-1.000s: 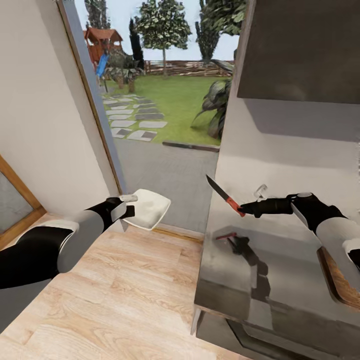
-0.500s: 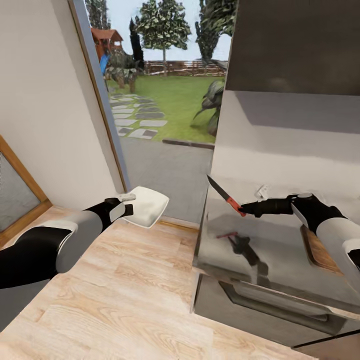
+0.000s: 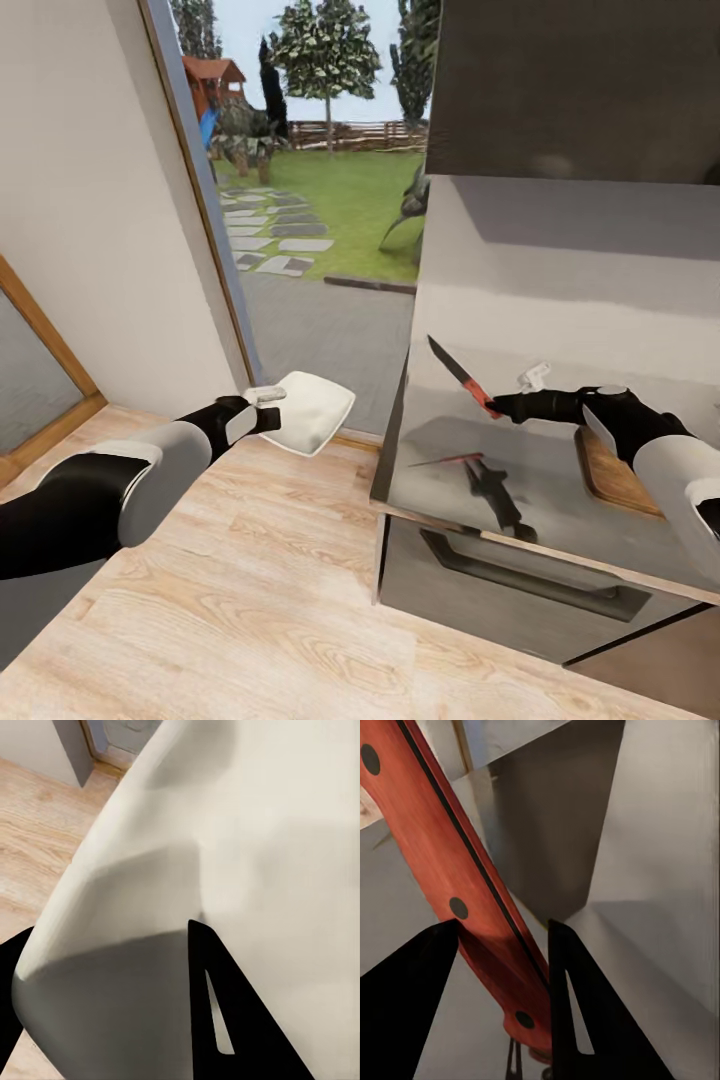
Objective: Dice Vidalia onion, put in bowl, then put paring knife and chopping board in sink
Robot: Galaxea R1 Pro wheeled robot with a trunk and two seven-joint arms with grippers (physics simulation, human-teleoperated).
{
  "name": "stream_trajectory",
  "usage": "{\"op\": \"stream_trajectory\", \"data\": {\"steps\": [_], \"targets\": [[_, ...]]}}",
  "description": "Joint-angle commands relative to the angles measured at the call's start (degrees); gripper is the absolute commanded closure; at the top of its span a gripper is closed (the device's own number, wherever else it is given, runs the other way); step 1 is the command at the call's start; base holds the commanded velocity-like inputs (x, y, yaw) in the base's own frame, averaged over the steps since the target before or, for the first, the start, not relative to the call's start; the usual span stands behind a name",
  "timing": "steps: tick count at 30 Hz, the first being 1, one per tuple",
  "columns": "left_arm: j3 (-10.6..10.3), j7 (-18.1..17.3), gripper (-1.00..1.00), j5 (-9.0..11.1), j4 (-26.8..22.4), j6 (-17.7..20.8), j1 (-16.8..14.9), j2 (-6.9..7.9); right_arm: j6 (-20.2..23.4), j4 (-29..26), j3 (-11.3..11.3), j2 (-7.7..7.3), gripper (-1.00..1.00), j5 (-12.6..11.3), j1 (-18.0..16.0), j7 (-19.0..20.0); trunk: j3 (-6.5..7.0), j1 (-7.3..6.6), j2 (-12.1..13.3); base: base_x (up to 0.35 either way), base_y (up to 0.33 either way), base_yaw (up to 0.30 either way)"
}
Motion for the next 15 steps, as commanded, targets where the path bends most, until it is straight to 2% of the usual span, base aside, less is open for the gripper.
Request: {"op": "stream_trajectory", "data": {"steps": [1, 8, 15], "targets": [[-0.42, -0.04, 1.0, 0.59, 0.09, 0.09, -0.09, -0.01, 0.46, -0.07, 0.16, -0.03, 1.0, -0.41, -0.04, -0.06, -0.09, 0.02, -0.09, -0.006, -0.004, 0.0], [-0.41, -0.65, 1.0, 0.59, 0.03, 0.06, -0.09, 0.18, 0.46, -0.07, 0.16, -0.01, 1.0, -0.66, -0.04, -2.34, -0.09, 0.02, -0.09, -0.002, -0.001, 0.0], [-0.39, -0.62, 1.0, 0.43, -1.03, 0.12, -0.09, -0.36, 0.46, -0.07, 0.16, -0.01, 1.0, -0.87, -0.05, -3.11, -0.09, 0.02, -0.09, 0.0, 0.0, 0.0]]}}
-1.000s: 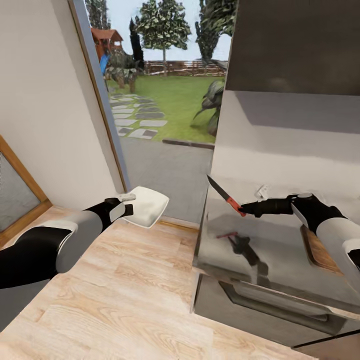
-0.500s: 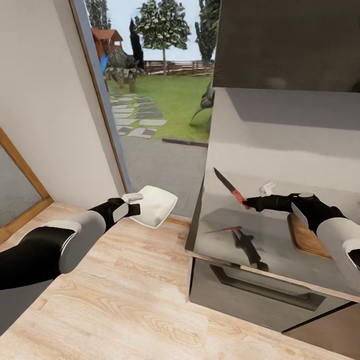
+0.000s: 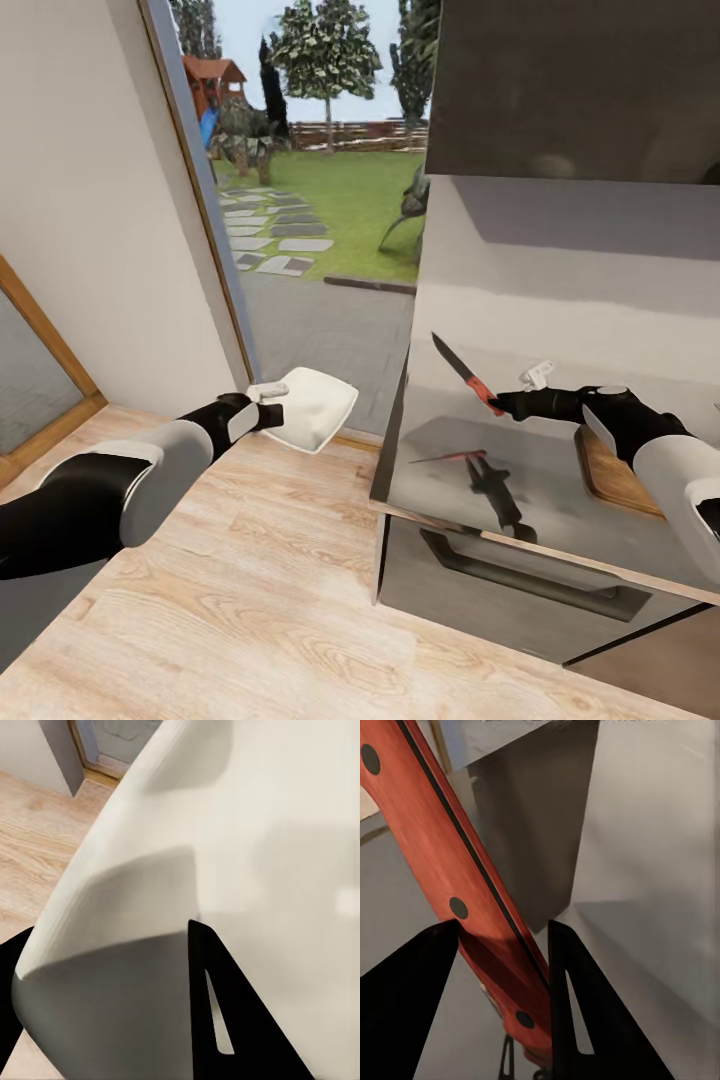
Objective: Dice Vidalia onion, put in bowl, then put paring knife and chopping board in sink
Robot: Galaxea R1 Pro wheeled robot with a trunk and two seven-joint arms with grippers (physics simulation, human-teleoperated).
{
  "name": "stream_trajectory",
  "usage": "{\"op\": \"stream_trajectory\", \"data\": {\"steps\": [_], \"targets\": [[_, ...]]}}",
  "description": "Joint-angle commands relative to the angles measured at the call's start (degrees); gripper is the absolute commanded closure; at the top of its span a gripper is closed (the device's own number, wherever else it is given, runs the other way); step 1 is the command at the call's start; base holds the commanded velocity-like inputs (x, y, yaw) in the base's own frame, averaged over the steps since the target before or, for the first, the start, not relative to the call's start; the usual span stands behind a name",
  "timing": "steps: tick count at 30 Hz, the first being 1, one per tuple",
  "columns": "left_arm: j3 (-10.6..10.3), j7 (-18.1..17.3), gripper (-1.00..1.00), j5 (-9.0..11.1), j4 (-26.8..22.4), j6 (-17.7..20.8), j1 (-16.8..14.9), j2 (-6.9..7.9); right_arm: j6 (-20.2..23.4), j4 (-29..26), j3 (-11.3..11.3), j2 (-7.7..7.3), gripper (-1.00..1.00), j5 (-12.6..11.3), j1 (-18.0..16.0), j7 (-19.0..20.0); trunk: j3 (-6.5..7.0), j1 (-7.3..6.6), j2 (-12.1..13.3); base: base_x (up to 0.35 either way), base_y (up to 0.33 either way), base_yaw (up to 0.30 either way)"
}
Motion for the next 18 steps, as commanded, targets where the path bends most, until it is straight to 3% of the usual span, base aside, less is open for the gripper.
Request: {"op": "stream_trajectory", "data": {"steps": [1, 6, 10, 13, 18], "targets": [[-0.43, 0.15, 1.0, 0.59, -0.29, 0.1, -0.09, -0.24, 0.46, -0.07, 0.17, -0.04, 1.0, -0.58, -0.03, 0.09, -0.09, 0.02, -0.09, 0.0, 0.0, 0.0], [-0.36, 0.13, 1.0, 0.58, -4.05, 0.67, -0.09, -0.75, 0.42, -0.11, 0.17, -0.04, 1.0, -1.15, -0.05, -0.01, -0.09, 0.02, -0.09, 0.0, 0.0, 0.0], [-0.34, 0.09, 1.0, 0.58, -10.56, 5.58, -0.09, -1.05, 0.42, -0.15, 0.17, -0.06, 1.0, -1.28, -0.05, -0.13, -0.09, 0.02, -0.09, 0.0, 0.0, 0.0], [-0.42, 0.12, 1.0, 0.57, -18.54, 12.9, -0.1, -1.13, 0.39, -0.16, 0.17, -0.11, 1.0, -1.3, -0.02, -0.18, -0.09, 0.02, -0.09, 0.0, 0.0, 0.0], [-0.56, 0.19, 1.0, 0.57, -35.62, 28.34, -0.09, -1.29, 0.37, -0.26, 0.17, -0.39, 1.0, -1.31, -0.01, -0.2, -0.09, 0.02, -0.09, 0.0, 0.0, 0.0]]}}
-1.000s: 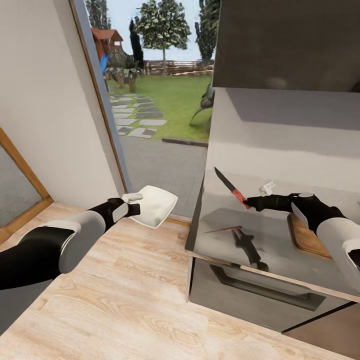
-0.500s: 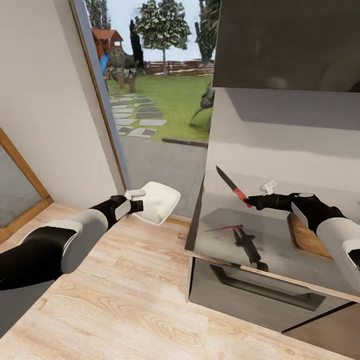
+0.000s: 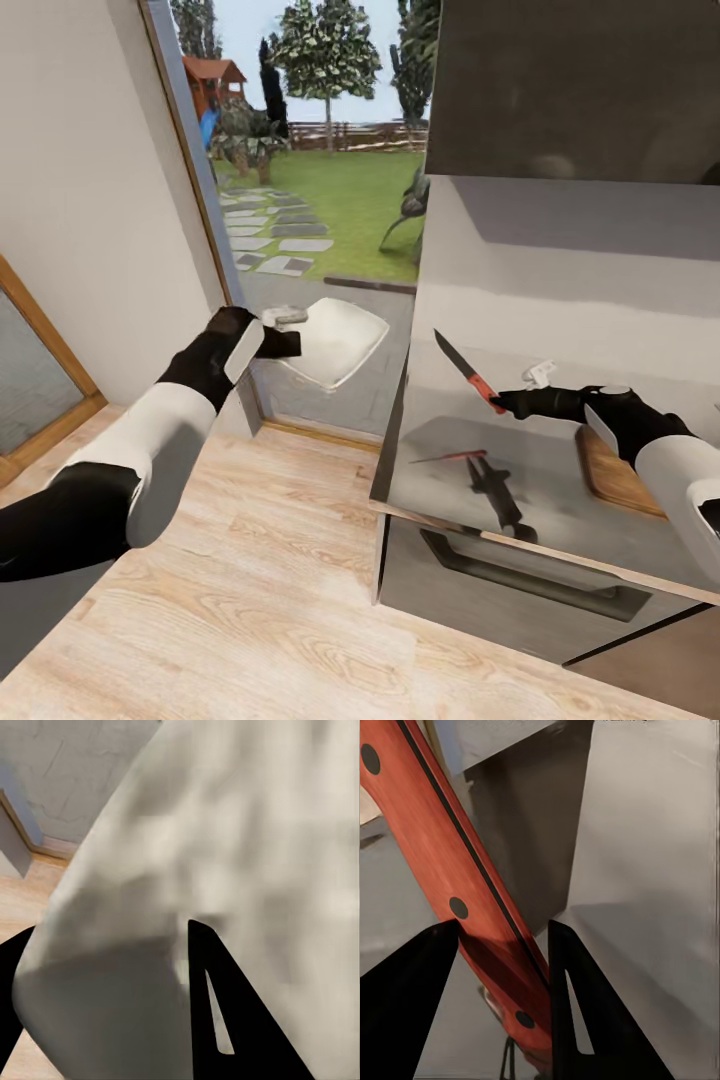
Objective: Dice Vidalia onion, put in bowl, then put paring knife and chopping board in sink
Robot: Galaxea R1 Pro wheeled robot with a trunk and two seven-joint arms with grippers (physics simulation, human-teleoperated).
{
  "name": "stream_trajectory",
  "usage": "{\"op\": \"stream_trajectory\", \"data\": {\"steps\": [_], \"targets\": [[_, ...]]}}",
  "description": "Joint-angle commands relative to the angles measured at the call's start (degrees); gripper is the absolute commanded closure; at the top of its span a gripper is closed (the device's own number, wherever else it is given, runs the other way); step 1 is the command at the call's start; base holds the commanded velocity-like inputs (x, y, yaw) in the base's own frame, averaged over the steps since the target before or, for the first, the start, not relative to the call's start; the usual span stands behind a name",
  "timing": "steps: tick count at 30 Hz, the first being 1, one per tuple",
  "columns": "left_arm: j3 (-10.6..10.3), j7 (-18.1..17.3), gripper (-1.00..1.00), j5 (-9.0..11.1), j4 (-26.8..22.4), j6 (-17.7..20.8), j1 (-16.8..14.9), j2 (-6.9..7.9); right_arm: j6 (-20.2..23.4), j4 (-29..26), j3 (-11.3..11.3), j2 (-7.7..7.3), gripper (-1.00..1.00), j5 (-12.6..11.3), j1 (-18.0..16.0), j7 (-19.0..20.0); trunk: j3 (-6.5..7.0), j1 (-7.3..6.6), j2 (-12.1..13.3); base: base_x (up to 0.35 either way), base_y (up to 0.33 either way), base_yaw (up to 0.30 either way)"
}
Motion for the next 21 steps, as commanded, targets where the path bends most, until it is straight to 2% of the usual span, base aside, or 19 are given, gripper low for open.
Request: {"op": "stream_trajectory", "data": {"steps": [1, 2, 4, 7, 11, 17, 21], "targets": [[-0.3, 0.51, 1.0, 0.12, -1.77, 1.88, -0.02, -0.09, 0.45, -0.09, 0.23, -0.13, 1.0, -0.49, -0.05, 0.14, -0.1, 0.03, -0.07, 0.0, 0.0, 0.0], [-0.33, 0.56, 1.0, 0.12, -4.32, 4.55, -0.02, -0.37, 0.45, -0.17, 0.23, -0.3, 1.0, -0.49, -0.04, 0.14, -0.1, 0.03, -0.07, 0.0, 0.0, 0.0], [-0.36, 0.61, 1.0, 0.12, -6.42, 7.18, -0.02, -0.67, 0.45, -0.3, 0.21, -0.54, 1.0, -0.49, -0.04, 0.14, -0.1, 0.03, -0.07, 0.0, 0.0, 0.0], [-0.38, 0.59, 1.0, 0.12, -7.11, 9.12, -0.02, -0.88, 0.45, -0.52, 0.16, -1.4, 1.0, -0.53, -0.04, 0.17, -0.1, 0.03, -0.07, 0.0, 0.0, 0.0], [-0.39, 0.57, 1.0, 0.12, -6.84, 10.04, -0.02, -1.49, 0.45, -0.69, -0.34, -2.32, 1.0, -0.57, -0.05, 0.15, -0.1, 0.03, -0.07, 0.0, 0.0, 0.0], [-0.42, 0.55, 1.0, 0.18, -5.72, 10.33, -0.02, -2.89, 0.45, -0.85, -3.8, -3.5, 1.0, -0.5, -0.04, -0.41, -0.1, 0.03, -0.07, 0.0, 0.0, 0.0], [-0.4, 0.44, 1.0, 0.2, -3.76, 10.36, -0.02, -3.09, 0.45, -1.66, -4.58, -4.8, 1.0, -0.5, -0.05, -2.53, -0.1, 0.03, -0.07, 0.0, 0.0, 0.0]]}}
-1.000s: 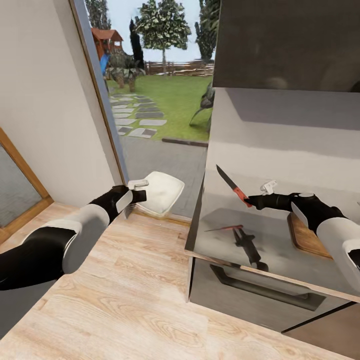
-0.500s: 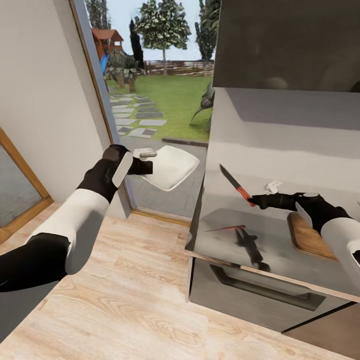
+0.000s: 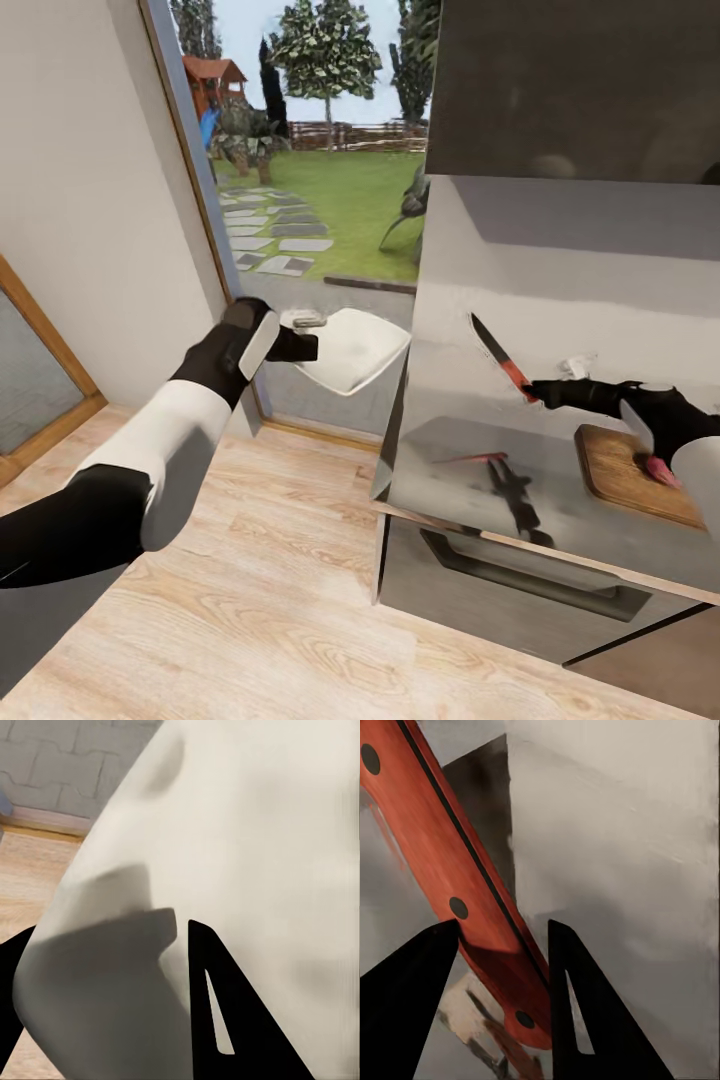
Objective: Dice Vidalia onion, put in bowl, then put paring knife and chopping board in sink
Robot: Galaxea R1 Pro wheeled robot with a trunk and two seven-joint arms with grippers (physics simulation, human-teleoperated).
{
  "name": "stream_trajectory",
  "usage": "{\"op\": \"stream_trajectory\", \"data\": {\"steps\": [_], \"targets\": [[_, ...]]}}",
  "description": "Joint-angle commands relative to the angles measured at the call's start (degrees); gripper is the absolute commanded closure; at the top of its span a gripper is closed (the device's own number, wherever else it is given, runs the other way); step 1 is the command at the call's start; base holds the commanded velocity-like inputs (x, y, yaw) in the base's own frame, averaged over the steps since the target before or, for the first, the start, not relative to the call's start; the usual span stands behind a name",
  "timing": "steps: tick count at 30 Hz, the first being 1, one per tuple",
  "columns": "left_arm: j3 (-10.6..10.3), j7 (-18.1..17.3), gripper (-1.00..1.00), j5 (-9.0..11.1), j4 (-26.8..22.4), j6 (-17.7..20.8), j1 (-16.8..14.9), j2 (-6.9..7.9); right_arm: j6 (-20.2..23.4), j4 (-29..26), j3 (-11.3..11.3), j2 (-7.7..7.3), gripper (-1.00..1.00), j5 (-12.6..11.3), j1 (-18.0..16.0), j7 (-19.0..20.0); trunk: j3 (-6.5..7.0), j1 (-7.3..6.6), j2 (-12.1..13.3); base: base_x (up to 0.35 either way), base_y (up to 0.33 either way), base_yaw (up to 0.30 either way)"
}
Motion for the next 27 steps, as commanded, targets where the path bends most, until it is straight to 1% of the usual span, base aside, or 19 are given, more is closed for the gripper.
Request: {"op": "stream_trajectory", "data": {"steps": [1, 7, 13, 22, 27], "targets": [[-0.15, 0.45, 1.0, 0.7, 0.57, 0.16, -0.06, 0.0, 0.44, -0.41, 0.18, -0.24, 1.0, -0.49, -0.04, -0.67, -0.09, 0.02, -0.09, 0.0, 0.0, 0.0], [-0.16, 0.36, 1.0, 0.71, 1.68, 0.1, -0.06, -0.06, 0.38, -2.27, 0.2, -0.56, 1.0, -0.47, -0.04, -6.71, -0.09, 0.02, -0.09, 0.0, -0.006, 0.0], [-0.15, 0.37, 1.0, 0.71, 2.04, 0.09, -0.06, -0.07, 0.38, -2.64, 0.13, -0.65, 1.0, -0.43, -0.04, -10.41, -0.09, 0.02, -0.09, 0.0, -0.164, 0.0], [-0.16, 0.39, 1.0, 0.71, 2.85, 0.09, -0.06, -0.08, 0.37, -2.67, 0.15, -0.66, 1.0, -0.42, -0.09, -11.78, -0.09, 0.02, -0.09, 0.0, -0.263, 0.0], [-0.19, 0.42, 1.0, 0.71, 2.91, 0.12, -0.06, -0.94, 0.38, -2.67, 0.13, -0.66, 1.0, -0.4, -0.08, -12.46, -0.09, 0.02, -0.09, -0.011, -0.283, 0.0]]}}
